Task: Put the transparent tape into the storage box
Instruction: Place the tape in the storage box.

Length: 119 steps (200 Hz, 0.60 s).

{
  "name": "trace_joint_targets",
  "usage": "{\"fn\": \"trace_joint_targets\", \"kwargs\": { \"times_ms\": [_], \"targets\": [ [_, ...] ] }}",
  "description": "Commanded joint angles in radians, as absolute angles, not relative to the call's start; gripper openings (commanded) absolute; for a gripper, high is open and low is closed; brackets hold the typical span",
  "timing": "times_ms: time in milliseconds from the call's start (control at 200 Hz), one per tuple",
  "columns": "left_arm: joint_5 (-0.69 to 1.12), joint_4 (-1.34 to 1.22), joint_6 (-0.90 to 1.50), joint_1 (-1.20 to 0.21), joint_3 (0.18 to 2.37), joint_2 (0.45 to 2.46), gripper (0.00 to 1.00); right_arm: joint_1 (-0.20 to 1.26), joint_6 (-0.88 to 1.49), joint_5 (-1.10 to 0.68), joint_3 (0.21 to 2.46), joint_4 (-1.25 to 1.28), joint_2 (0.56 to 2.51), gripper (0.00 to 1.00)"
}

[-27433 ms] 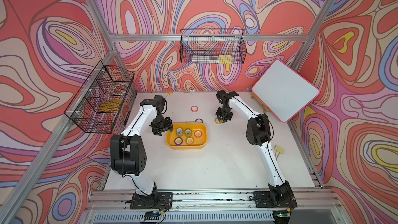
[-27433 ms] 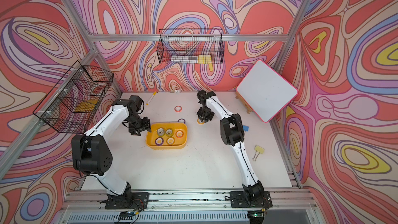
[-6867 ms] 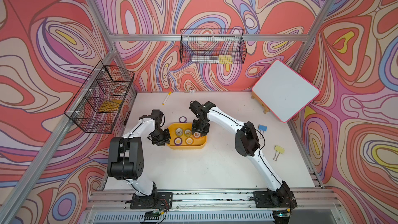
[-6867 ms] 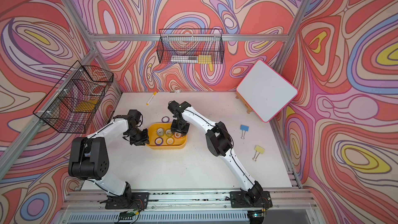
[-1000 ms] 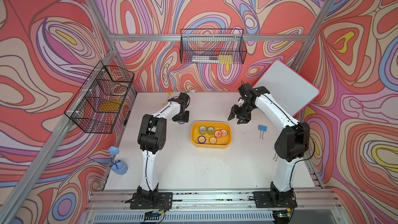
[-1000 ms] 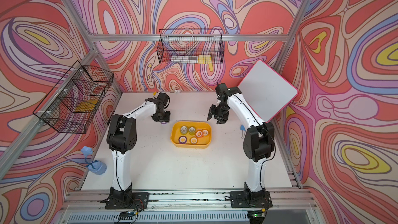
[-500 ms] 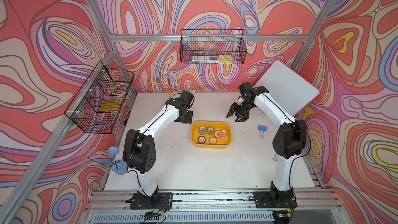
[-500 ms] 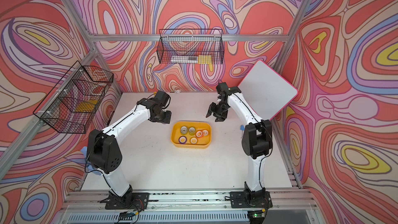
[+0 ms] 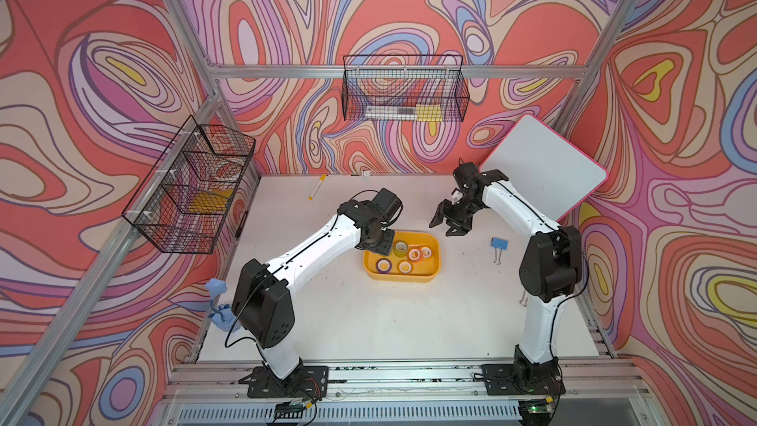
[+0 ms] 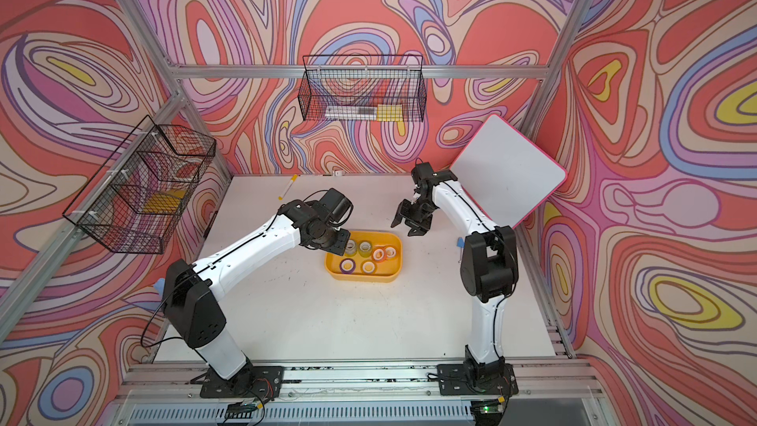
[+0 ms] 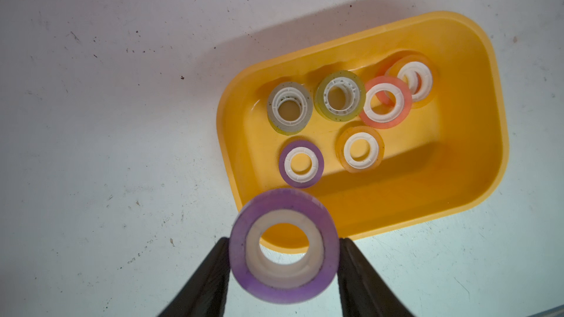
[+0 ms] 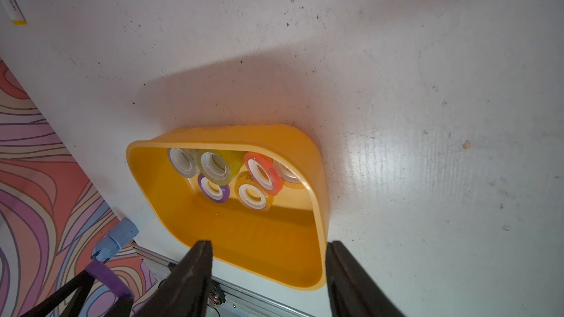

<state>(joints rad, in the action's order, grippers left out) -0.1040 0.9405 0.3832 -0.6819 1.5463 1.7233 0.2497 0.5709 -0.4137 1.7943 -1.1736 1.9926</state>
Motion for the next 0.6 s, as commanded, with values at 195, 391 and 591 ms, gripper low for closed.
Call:
{"fn": "trace_joint_targets", "kwargs": {
  "times_ms": [195, 391, 591],
  "targets": [
    [-0.045, 0.907, 0.429, -0.693, 1.512, 1.795, 0.51, 0.244, 0.587, -0.405, 1.722, -1.163, 1.873, 0.6],
    [-0.052, 0.874, 0.426, -0.693, 1.493, 1.842, 0.51, 0.242, 0.594, -0.401, 1.714, -1.167, 1.858, 0.61],
    [-0.049, 0.853, 0.423, -0.693, 1.487, 1.882, 0.51, 0.24, 0.593, -0.399, 1.726, -1.176, 1.864, 0.61]
  ]
}}
